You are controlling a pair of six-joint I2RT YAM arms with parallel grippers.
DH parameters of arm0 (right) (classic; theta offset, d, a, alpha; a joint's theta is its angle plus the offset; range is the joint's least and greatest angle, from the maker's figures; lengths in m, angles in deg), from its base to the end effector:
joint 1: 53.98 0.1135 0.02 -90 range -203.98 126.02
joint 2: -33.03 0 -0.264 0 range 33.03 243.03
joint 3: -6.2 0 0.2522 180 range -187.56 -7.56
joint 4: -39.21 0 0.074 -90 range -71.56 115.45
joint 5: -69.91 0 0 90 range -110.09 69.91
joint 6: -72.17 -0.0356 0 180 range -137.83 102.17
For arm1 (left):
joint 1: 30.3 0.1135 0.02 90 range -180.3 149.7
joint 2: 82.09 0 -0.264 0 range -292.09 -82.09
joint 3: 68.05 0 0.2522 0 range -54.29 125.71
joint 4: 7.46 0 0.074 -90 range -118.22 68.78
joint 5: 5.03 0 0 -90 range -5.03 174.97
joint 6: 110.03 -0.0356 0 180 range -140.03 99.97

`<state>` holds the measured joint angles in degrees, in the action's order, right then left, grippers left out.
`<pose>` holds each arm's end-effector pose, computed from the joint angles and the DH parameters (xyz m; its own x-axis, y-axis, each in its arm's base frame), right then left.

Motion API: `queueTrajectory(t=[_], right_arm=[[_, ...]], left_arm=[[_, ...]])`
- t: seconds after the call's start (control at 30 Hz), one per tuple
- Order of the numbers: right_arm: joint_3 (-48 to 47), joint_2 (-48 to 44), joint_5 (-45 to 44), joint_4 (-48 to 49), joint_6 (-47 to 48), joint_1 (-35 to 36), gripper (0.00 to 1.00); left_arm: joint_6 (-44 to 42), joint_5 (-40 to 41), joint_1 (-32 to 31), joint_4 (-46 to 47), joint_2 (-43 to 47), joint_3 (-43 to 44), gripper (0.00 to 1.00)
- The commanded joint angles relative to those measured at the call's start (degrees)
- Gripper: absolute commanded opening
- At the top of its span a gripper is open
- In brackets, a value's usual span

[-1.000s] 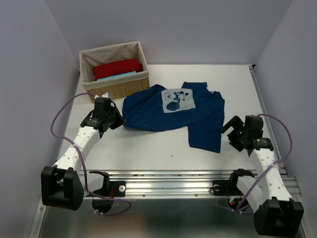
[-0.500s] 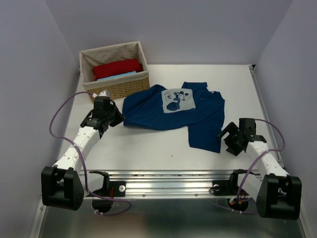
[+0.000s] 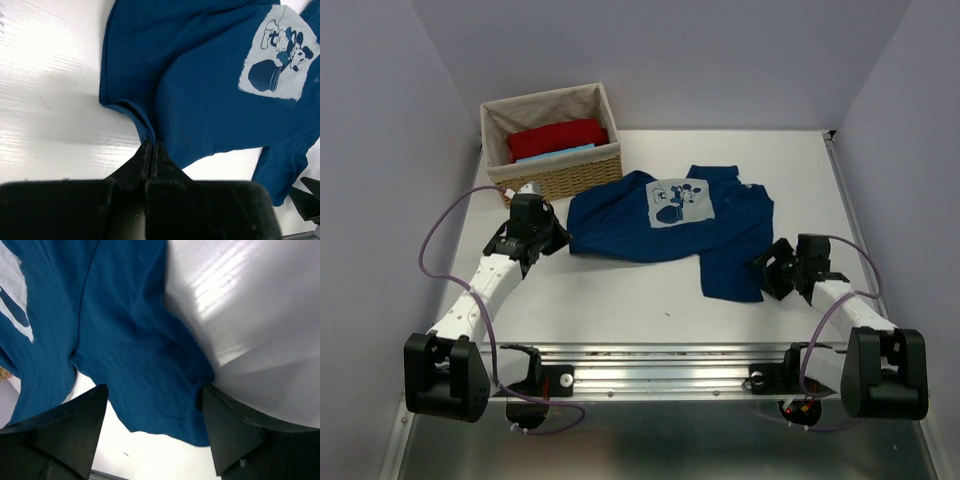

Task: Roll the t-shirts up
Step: Flatten out the T-shirt at the center of the board.

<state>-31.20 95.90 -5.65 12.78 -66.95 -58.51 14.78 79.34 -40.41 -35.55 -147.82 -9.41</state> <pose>0.1943 -0.0065 0.1546 -0.5716 0.7798 -0.2555 0.5428 0.5928 0.5950 0.2467 -0.0475 0.2600 -0.6105 -0.4682 -0.6388 -0.1155 0.8506 -0.5130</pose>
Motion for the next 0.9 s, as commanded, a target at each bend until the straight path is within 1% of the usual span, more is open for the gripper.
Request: queueTrajectory(t=[0.0,0.07,0.1,0.17,0.23,0.27,0.3,0.37,0.43,0.5,0.7,0.87], right_arm=[[-1.4,4.97,-0.29,5.79,-2.02,2.85,0.75],[-3.42,7.6,-0.29,7.21,-2.64,4.09,0.7],[-3.95,8.4,-0.37,7.91,-2.91,4.62,0.64],[-4.92,9.37,-1.07,8.01,-3.08,5.5,0.56],[-5.54,8.77,-2.3,5.66,-2.3,5.5,0.44],[-5.63,7.98,-3.35,4.16,-1.77,5.5,0.45],[-5.63,7.01,-5.89,2.84,-0.98,5.5,0.53],[-5.37,3.58,-9.32,-1.56,1.12,5.5,0.8],[-4.84,0.87,-11.18,-6.11,2.36,5.5,0.94],[-4.23,-0.72,-13.2,-9.99,2.37,5.5,0.97],[-0.8,-5.64,-12.07,-15.19,1.05,5.5,0.97],[0.35,-8.12,-7.68,-17.83,-0.44,5.5,0.95]], left_arm=[[1.14,1.15,0.0,2.37,1.14,0.82,0.0],[1.31,0.97,-0.09,2.29,0.79,0.91,0.0],[1.4,0.8,0.0,2.37,0.7,0.91,0.0],[1.49,0.79,0.0,2.46,0.61,0.99,0.0],[1.49,1.14,-0.09,2.55,0.52,0.91,0.0],[1.49,1.15,-0.09,2.64,0.52,0.82,0.0],[1.58,1.15,0.0,3.07,0.61,0.73,0.0],[1.84,0.88,-0.09,3.34,0.52,0.56,0.0],[1.84,0.79,0.0,3.52,0.34,0.64,0.0],[1.58,0.71,0.0,3.6,0.26,0.82,0.0],[0.61,1.32,0.0,3.52,0.78,1.17,0.0],[0.26,1.41,-0.09,3.17,0.87,1.7,0.0]])
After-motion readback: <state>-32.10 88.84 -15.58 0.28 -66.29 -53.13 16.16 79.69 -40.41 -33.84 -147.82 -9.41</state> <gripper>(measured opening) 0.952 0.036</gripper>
